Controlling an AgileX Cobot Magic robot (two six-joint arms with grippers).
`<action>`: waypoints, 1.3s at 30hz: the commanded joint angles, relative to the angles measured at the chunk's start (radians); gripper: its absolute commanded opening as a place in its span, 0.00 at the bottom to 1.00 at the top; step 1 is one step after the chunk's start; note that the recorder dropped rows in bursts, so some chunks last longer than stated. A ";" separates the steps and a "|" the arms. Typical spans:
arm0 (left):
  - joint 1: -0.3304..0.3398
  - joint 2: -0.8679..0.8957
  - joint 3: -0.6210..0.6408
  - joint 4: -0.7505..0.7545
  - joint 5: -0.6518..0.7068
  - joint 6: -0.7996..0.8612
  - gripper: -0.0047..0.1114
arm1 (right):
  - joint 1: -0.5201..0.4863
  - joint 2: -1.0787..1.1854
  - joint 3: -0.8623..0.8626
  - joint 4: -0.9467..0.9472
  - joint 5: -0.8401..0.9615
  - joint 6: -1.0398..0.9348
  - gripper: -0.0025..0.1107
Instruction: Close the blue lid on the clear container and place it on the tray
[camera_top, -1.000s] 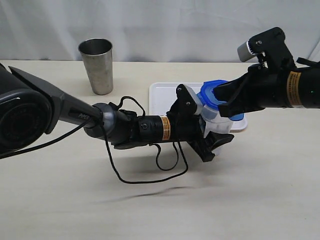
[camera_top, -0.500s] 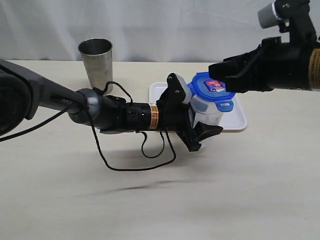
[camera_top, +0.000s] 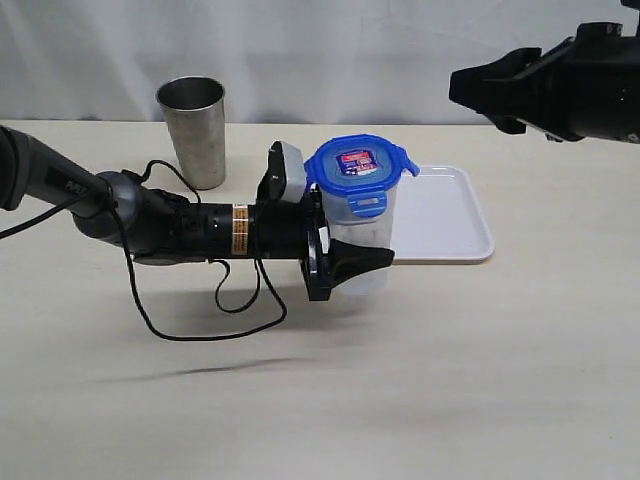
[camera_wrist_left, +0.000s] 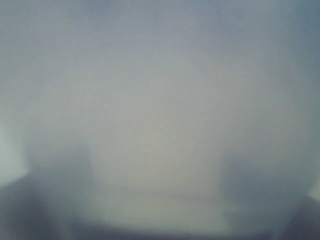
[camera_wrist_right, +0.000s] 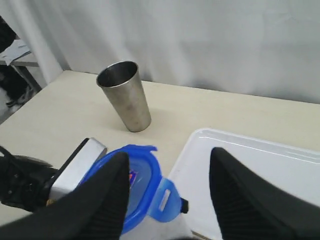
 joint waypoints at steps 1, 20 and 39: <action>0.039 -0.028 0.003 0.053 -0.034 0.019 0.04 | 0.001 0.035 -0.068 -0.004 0.164 -0.006 0.44; 0.089 -0.077 0.003 0.151 0.133 0.022 0.04 | -0.081 0.322 -0.387 2.767 1.294 -2.567 0.45; 0.089 -0.077 0.003 0.147 0.137 0.022 0.04 | 0.061 0.442 -0.413 2.487 1.194 -2.329 0.40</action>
